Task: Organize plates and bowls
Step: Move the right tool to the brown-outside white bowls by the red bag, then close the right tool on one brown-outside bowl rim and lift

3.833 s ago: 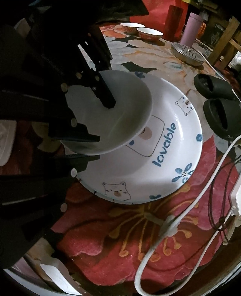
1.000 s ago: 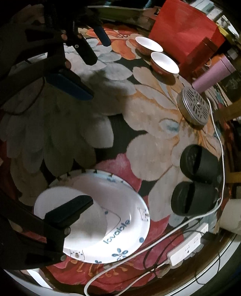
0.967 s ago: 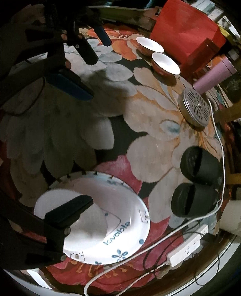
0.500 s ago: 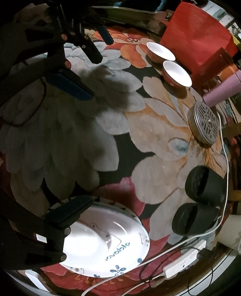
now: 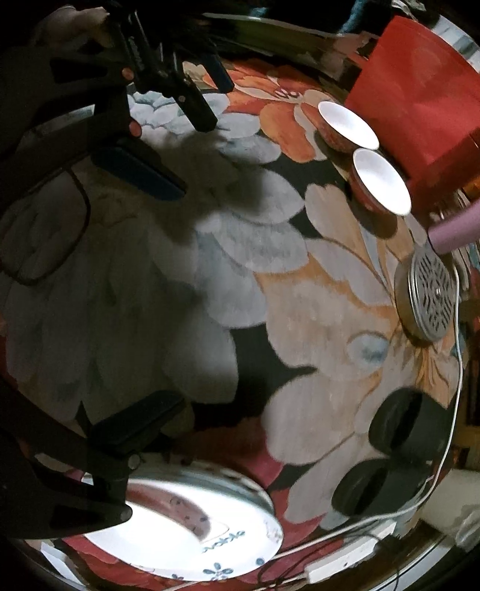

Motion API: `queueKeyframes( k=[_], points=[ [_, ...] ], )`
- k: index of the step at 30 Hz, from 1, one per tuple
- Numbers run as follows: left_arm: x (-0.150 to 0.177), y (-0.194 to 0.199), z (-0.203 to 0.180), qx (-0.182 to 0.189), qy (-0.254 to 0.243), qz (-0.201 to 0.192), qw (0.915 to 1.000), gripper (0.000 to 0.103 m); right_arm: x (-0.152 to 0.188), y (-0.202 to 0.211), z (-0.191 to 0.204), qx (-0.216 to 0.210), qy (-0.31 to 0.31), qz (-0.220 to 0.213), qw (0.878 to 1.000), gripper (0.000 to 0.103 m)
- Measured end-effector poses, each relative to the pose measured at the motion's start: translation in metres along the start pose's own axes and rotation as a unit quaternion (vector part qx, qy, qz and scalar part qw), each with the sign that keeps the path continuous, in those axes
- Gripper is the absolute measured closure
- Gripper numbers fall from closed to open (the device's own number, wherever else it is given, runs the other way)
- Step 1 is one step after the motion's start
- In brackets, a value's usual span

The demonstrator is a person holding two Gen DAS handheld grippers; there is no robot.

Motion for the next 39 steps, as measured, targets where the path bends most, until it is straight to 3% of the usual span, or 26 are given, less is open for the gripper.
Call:
queueKeyframes(
  k=[11, 22, 25, 29, 34, 36, 39],
  points=[
    [0.004, -0.003, 0.037, -0.019, 0.026, 0.002, 0.9995, 0.001, -0.009, -0.018, 0.033, -0.015, 0.022, 0.011, 1.0, 0.0],
    [0.003, 0.002, 0.085, -0.035, 0.073, -0.008, 0.9967, 0.001, -0.047, -0.043, 0.071, -0.052, 0.023, 0.021, 0.998, 0.0],
    [0.003, 0.005, 0.095, -0.039, 0.081, -0.012, 0.9959, 0.001, -0.064, -0.051, 0.08, -0.063, 0.015, 0.025, 0.998, 0.0],
    [0.004, 0.005, 0.106, -0.042, 0.097, -0.015, 0.9943, 0.001, -0.105, -0.055, 0.087, -0.069, -0.005, -0.003, 0.998, 0.0],
    [0.005, 0.006, 0.114, -0.043, 0.104, -0.014, 0.9935, 0.001, -0.153, -0.08, 0.083, -0.077, -0.079, -0.015, 0.994, 0.002],
    [0.006, 0.005, 0.117, -0.042, 0.107, -0.014, 0.9933, 0.001, -0.164, -0.094, 0.078, -0.075, -0.11, -0.008, 0.991, 0.008],
    [0.009, 0.004, 0.122, -0.041, 0.114, -0.012, 0.9925, 0.001, -0.173, -0.111, 0.072, -0.073, -0.143, 0.004, 0.987, 0.03]
  ],
)
Point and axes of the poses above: each gripper's, at about its wrist camera, not at the fingertips, and y roughly against the way its jaws point, z to its left, x to its underside, the point moved 2 cm from there along -y, roughly the way its jaws point, and after that the axes turned 1 degree about y, right-handed, at the moved point
